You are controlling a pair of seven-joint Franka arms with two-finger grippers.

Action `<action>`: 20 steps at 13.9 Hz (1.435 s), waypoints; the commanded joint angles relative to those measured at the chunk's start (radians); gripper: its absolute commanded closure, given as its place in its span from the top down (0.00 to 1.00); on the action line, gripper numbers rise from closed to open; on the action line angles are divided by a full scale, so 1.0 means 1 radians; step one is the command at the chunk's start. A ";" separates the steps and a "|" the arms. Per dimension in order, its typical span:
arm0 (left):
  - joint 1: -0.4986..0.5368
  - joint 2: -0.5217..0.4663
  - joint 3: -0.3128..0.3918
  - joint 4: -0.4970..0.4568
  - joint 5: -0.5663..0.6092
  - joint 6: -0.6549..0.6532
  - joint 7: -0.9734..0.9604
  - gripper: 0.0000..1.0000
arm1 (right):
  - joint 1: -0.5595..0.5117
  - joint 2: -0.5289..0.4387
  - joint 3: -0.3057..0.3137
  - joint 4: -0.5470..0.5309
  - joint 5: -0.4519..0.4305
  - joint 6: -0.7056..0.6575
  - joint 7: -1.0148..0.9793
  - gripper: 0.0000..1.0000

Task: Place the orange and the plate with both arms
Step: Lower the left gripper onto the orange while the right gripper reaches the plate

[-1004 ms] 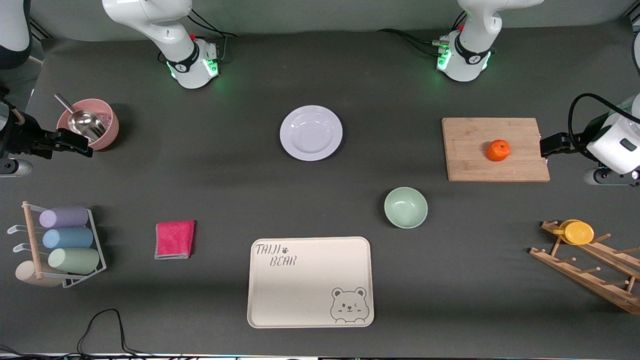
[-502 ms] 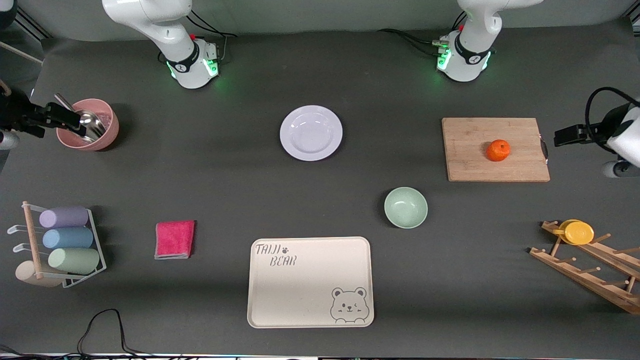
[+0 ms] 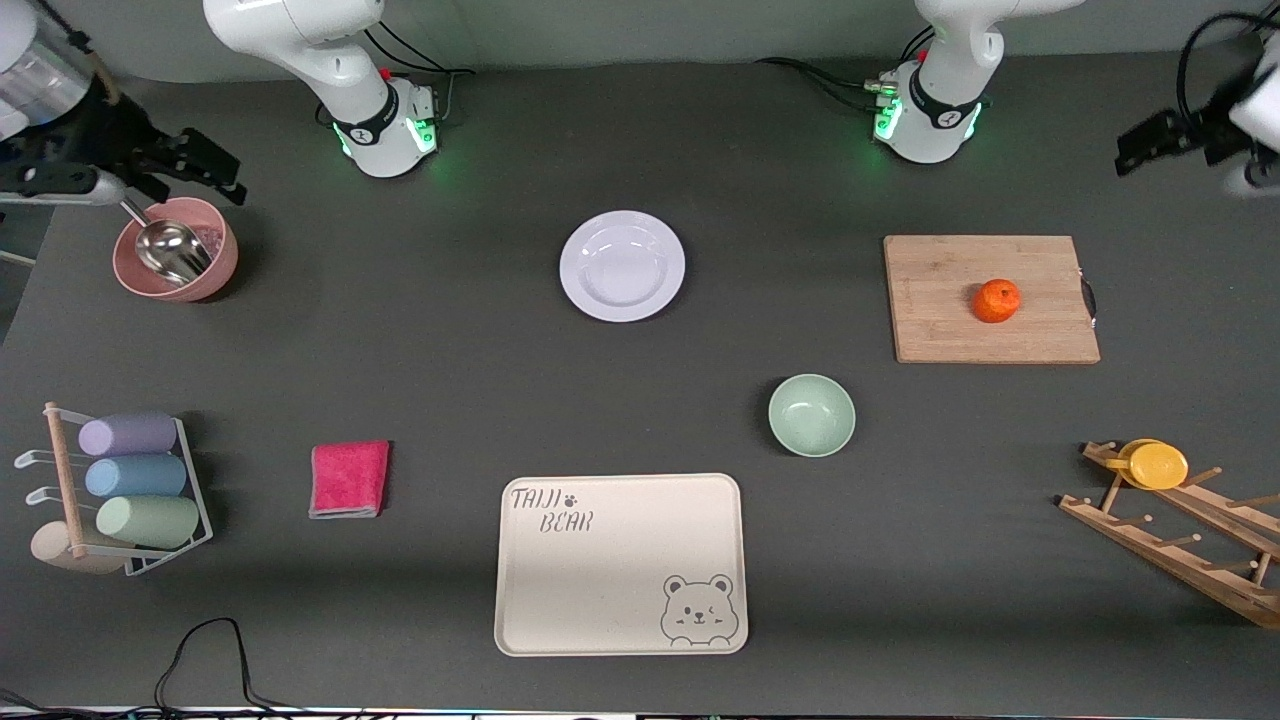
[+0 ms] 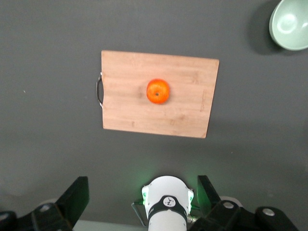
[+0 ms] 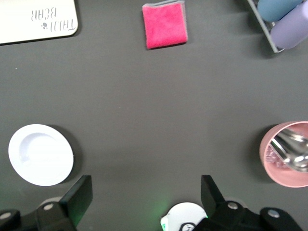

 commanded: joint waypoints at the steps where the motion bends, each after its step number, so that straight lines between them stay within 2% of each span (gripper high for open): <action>1: 0.008 -0.102 -0.002 -0.134 -0.010 0.058 0.018 1.00 | 0.074 -0.058 -0.004 -0.086 0.008 0.040 0.079 1.00; 3: 0.009 -0.102 0.000 -0.183 -0.010 0.102 0.018 1.00 | 0.108 -0.064 -0.001 -0.094 0.008 0.040 0.101 1.00; 5: 0.008 -0.109 0.036 -0.292 -0.010 0.206 0.021 1.00 | 0.114 -0.064 -0.001 -0.094 0.008 0.032 0.101 1.00; 8: 0.012 -0.093 0.053 -0.497 -0.010 0.460 0.068 1.00 | 0.114 -0.066 -0.011 -0.107 0.016 0.024 0.085 1.00; 10: 0.018 -0.038 0.053 -0.606 -0.010 0.631 0.068 1.00 | 0.114 -0.066 -0.018 -0.132 0.109 0.027 0.061 1.00; 13: 0.019 0.114 0.053 -0.642 -0.010 0.800 0.068 1.00 | 0.113 -0.067 -0.020 -0.207 0.187 0.068 -0.046 1.00; 17: 0.019 0.289 0.053 -0.677 -0.010 1.005 0.068 1.00 | 0.110 -0.075 -0.052 -0.349 0.357 0.200 -0.180 1.00; 20: 0.017 0.396 0.053 -0.677 -0.010 1.090 0.065 1.00 | 0.110 -0.073 -0.076 -0.501 0.527 0.346 -0.335 1.00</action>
